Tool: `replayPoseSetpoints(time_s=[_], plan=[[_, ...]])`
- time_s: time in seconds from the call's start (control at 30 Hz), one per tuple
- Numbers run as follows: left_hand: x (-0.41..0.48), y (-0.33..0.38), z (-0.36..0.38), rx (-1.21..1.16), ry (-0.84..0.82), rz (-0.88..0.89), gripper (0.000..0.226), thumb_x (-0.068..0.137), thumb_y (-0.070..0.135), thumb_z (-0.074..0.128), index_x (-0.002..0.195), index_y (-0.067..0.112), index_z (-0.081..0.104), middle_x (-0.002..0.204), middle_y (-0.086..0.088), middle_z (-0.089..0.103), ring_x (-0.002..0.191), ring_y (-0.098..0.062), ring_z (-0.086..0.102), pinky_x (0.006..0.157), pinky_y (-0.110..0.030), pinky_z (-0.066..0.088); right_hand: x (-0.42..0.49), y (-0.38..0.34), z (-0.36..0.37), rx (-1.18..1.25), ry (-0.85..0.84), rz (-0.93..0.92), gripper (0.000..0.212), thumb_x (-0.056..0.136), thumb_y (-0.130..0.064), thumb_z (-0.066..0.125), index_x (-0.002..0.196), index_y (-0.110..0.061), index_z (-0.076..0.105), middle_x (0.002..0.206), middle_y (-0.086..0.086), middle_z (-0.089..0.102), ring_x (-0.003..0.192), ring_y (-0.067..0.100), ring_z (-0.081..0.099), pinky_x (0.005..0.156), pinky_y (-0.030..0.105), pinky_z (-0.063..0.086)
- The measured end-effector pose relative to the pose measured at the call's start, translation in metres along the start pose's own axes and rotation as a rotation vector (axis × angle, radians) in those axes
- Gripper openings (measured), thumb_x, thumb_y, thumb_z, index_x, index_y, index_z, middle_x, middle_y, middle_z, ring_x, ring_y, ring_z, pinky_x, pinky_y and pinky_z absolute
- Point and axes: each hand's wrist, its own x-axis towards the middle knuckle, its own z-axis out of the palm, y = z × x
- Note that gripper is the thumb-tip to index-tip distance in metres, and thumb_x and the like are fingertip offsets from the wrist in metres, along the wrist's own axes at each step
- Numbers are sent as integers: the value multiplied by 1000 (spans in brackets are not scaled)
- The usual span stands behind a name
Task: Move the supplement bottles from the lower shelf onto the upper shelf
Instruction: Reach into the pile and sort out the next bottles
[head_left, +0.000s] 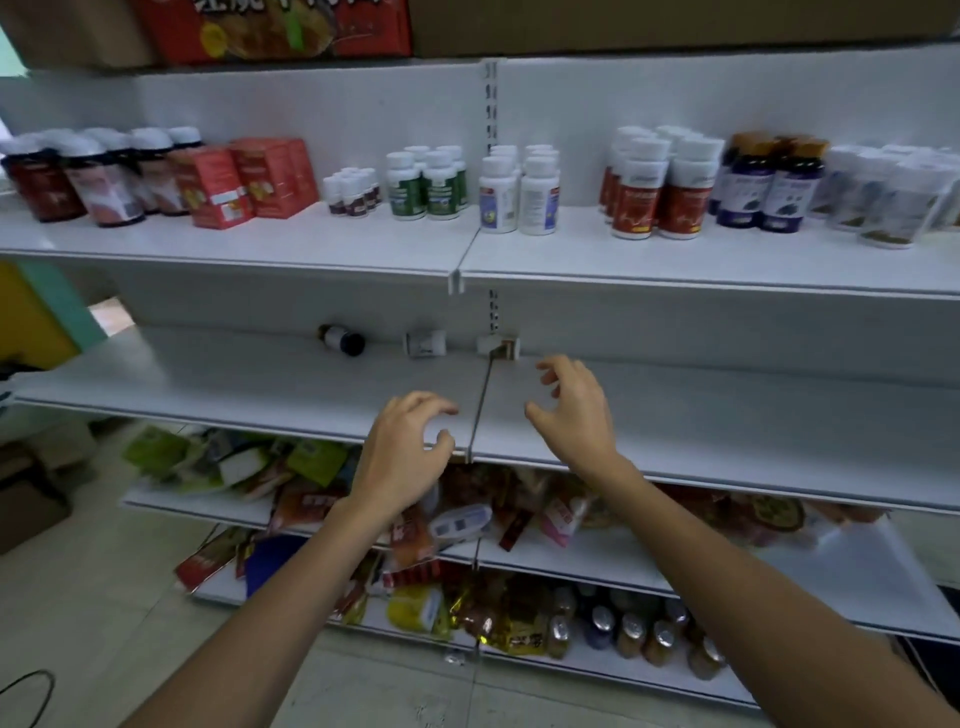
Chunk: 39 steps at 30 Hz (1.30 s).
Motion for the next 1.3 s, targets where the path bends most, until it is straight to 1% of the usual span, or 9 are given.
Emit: replayPoseSetpoints(time_s=[0.3,0.5,0.63,0.77,0.9,1.03,1.13,1.17,1.3], plan=[[6,-81,10,-29,-23,-89,27,85,10,58,111,18,63,116,1,58,115,-15,47,95,-23,33,23,-1,91,26,-141,74,43,84,-15,64,125,-10,51,117,10,54,110,24,51,89,35,43],[70,-139,51,-3,-40,-94,29,87,12,58,115,15,61,122,-1,57,118,-18,46,97,-27,33,84,35,155,-5,-133,78,43,83,-12,63,125,-6,54,125,14,53,116,30,45,93,38,40],[133,-177,95,38,-66,-11,32,85,8,59,117,10,62,123,-7,59,116,-27,49,95,-27,35,130,74,188,-44,-30,115,38,85,-9,61,122,-6,56,130,13,53,120,30,43,92,33,36],[184,-202,138,55,-55,33,44,85,18,64,127,12,52,129,-8,53,119,-28,44,97,-31,35,167,112,210,-128,1,65,35,82,-10,64,117,-8,56,124,11,55,117,30,46,91,38,41],[224,-224,167,125,15,128,49,68,20,75,113,7,60,113,-15,61,104,-37,55,85,-41,45,196,141,223,-200,-29,15,46,78,-10,69,120,-4,54,127,14,53,120,33,44,94,43,41],[255,-238,185,164,25,158,57,66,25,68,121,13,58,129,-10,54,121,-34,48,95,-49,43,214,153,231,-299,-10,-13,43,75,-10,69,116,-3,58,122,16,55,112,37,44,84,40,39],[270,-243,193,239,-76,38,65,76,26,69,136,22,42,144,-2,36,136,-26,28,105,-52,30,228,153,228,-396,-40,-11,43,80,-12,64,121,-6,54,126,13,52,112,33,40,81,34,28],[274,-244,194,264,-90,-14,66,77,26,69,137,23,39,144,-1,35,136,-25,26,104,-51,31,232,152,227,-429,-65,-4,41,82,-14,62,121,-7,54,126,13,50,112,32,39,81,33,28],[284,-242,184,421,-123,-111,55,82,33,64,131,22,42,133,-3,46,126,-27,35,92,-43,37,237,147,226,-524,-129,18,35,87,-26,59,118,-10,56,126,10,45,112,29,36,85,34,29]])
